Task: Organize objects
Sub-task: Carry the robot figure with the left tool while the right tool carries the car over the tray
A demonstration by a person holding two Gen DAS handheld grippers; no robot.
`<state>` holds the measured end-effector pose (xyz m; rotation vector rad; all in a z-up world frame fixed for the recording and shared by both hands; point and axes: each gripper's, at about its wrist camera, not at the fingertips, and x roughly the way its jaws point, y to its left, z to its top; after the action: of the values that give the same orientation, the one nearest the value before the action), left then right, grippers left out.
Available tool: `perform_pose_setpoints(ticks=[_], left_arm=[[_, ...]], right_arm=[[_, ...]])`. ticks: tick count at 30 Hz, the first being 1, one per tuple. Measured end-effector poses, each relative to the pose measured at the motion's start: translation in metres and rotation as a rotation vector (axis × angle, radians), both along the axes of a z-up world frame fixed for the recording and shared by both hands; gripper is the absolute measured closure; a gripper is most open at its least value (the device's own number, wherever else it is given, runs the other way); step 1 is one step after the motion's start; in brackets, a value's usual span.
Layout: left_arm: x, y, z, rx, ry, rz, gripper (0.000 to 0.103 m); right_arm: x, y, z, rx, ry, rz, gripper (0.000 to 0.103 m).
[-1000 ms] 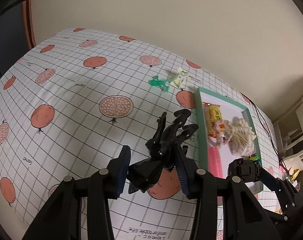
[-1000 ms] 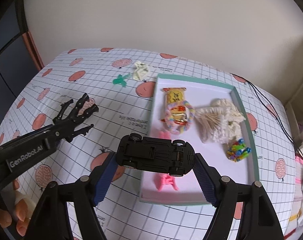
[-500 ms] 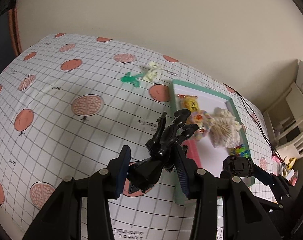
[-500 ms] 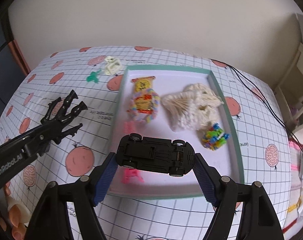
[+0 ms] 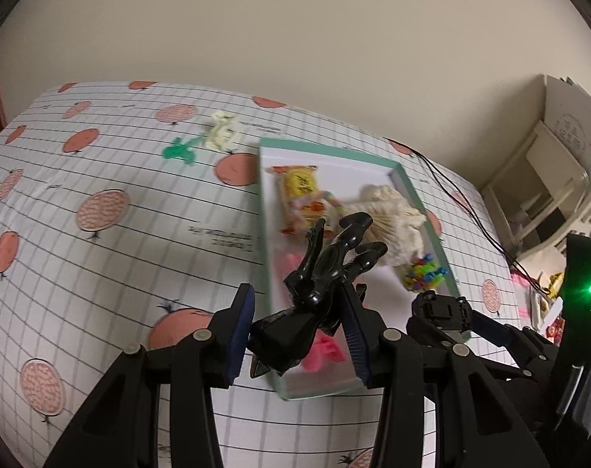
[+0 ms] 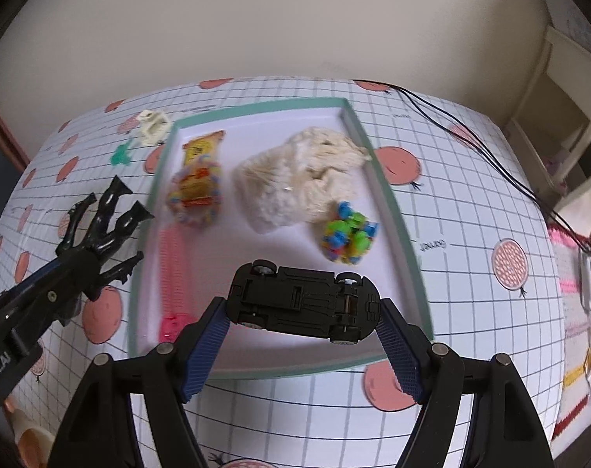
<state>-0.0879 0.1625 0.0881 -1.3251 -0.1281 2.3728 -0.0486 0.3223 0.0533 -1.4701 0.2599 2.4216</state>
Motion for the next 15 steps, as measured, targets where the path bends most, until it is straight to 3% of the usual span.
perform_pose_setpoints(ticks=[15], left_arm=[[-0.002, 0.038, -0.017, 0.039, -0.053, -0.062, 0.057]], right_arm=[[0.005, 0.029, -0.02, -0.031, -0.036, -0.061, 0.024]])
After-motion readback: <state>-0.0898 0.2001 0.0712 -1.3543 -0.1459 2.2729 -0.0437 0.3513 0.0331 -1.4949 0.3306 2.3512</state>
